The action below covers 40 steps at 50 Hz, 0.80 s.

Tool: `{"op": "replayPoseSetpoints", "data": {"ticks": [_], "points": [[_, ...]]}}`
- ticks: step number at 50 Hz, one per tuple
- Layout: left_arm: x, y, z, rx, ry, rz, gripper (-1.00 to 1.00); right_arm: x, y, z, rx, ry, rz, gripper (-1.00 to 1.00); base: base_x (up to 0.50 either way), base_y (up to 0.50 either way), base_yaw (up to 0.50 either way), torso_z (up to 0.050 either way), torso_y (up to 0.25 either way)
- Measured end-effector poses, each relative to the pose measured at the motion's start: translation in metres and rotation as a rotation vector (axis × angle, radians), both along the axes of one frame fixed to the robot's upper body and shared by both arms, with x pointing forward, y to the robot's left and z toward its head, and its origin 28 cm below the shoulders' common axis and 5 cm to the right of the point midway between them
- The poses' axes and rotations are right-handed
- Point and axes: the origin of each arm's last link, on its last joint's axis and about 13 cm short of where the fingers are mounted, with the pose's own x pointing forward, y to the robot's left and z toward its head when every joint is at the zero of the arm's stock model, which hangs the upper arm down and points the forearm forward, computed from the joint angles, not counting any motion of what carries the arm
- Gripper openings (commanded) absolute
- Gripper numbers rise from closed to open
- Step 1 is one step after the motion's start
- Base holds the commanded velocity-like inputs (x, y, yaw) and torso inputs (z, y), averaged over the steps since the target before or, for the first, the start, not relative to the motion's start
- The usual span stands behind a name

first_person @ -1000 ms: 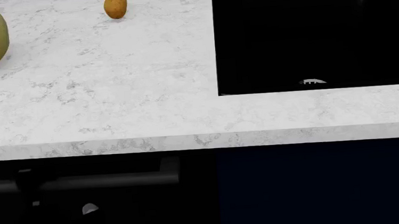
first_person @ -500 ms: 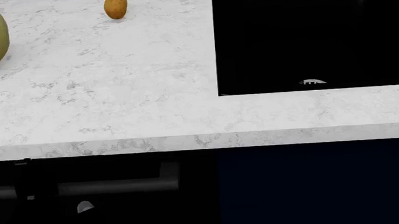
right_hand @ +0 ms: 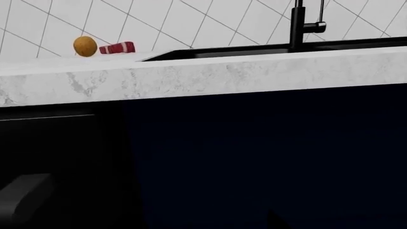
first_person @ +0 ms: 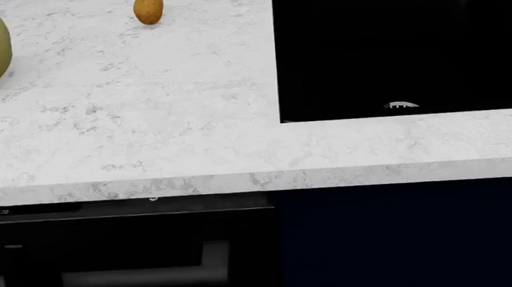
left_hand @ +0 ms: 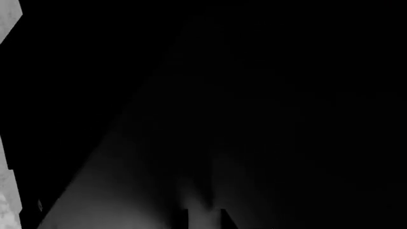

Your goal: Open the dishwasher door

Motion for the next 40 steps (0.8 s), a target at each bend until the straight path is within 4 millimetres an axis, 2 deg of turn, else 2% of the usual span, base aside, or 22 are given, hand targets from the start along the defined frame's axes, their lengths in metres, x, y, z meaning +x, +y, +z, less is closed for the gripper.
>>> {"op": "replayPoseSetpoints", "data": {"ticks": [40], "points": [[-0.081,-0.002,-0.005,-0.010,0.087,0.014,-1.00,0.001,-0.001,0.000,0.009,-0.005,-0.006,1.00,0.00,0.00,0.00,0.000,0.000]]}}
